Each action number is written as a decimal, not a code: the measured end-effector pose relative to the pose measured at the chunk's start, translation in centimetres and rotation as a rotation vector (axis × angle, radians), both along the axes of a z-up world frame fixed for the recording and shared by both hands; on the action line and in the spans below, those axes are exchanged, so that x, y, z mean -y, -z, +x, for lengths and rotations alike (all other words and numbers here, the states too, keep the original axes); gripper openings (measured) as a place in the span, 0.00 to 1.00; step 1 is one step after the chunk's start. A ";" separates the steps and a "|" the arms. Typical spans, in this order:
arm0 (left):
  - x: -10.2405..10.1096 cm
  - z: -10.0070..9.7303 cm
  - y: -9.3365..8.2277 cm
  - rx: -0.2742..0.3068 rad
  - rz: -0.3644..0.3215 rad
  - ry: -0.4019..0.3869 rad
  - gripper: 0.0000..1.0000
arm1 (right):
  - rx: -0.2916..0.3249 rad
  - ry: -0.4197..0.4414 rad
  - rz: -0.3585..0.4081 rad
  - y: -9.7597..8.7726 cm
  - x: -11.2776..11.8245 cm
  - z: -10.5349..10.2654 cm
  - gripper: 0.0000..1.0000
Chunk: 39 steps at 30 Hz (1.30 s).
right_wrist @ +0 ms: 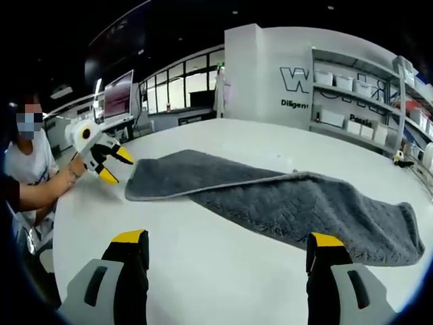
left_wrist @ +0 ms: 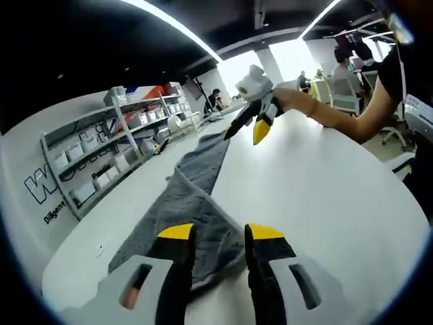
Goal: Open the folded towel by lifting each exposed corner and separating the folded layers until the towel lies flat within the target outline without major curled edges
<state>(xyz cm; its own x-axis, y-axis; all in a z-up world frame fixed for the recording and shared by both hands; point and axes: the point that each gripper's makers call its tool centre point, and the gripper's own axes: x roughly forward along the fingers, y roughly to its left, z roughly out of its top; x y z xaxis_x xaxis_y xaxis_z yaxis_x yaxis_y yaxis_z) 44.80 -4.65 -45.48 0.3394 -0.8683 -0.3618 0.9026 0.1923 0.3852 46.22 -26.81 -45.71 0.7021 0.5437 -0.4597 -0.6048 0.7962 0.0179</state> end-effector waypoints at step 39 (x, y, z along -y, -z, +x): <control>1.4 0.0 4.1 -0.183 0.097 -0.040 0.08 | -0.006 -0.008 0.001 0.1 -0.2 -0.1 0.99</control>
